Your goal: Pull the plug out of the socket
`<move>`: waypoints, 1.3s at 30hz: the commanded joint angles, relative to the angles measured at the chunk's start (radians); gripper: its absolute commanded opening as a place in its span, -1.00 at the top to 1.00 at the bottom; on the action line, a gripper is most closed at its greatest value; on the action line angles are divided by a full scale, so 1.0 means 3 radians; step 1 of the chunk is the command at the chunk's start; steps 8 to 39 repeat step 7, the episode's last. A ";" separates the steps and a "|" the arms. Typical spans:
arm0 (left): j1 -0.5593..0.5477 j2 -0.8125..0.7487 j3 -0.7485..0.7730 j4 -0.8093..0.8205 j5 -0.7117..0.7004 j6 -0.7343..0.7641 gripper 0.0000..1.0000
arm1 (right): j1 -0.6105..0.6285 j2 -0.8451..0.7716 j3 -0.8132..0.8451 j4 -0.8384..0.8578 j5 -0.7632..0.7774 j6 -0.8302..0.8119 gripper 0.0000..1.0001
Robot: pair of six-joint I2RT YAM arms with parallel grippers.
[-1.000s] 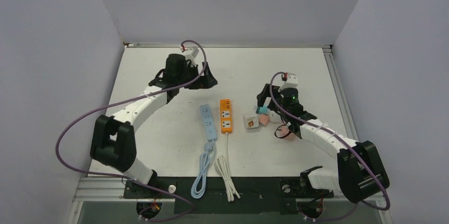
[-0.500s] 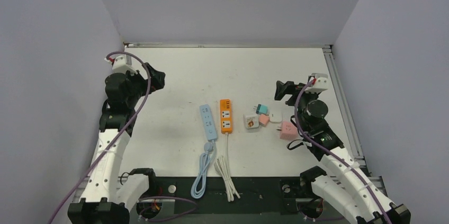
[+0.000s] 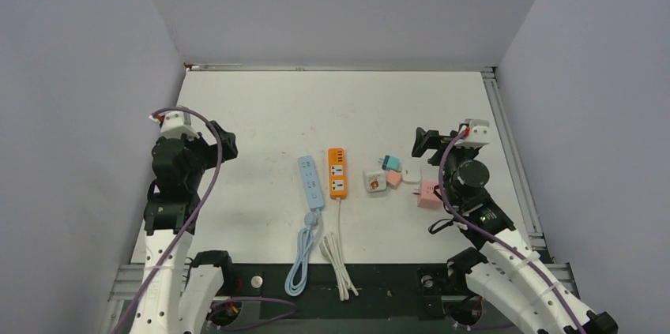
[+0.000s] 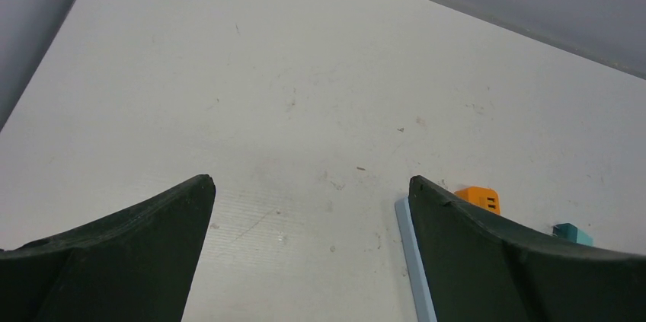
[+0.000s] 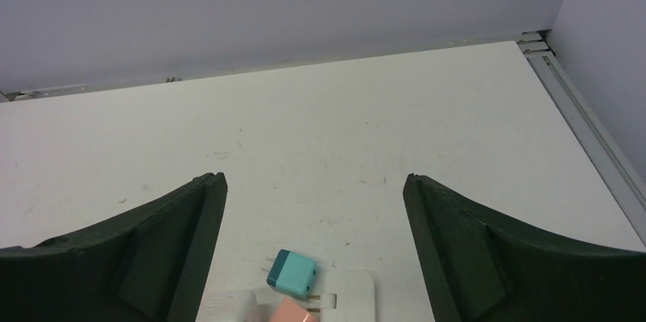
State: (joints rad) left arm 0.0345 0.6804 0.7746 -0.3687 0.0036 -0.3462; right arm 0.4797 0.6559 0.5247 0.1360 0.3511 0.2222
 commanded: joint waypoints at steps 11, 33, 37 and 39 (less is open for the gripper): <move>0.0018 -0.0077 -0.0042 0.0012 -0.0124 0.0090 -0.92 | 0.0031 -0.0057 -0.0011 0.0063 0.0157 -0.0012 -0.80; 0.0018 -0.0077 -0.0042 0.0012 -0.0124 0.0090 -0.92 | 0.0031 -0.0057 -0.0011 0.0063 0.0157 -0.0012 -0.80; 0.0018 -0.0077 -0.0042 0.0012 -0.0124 0.0090 -0.92 | 0.0031 -0.0057 -0.0011 0.0063 0.0157 -0.0012 -0.80; 0.0018 -0.0077 -0.0042 0.0012 -0.0124 0.0090 -0.92 | 0.0031 -0.0057 -0.0011 0.0063 0.0157 -0.0012 -0.80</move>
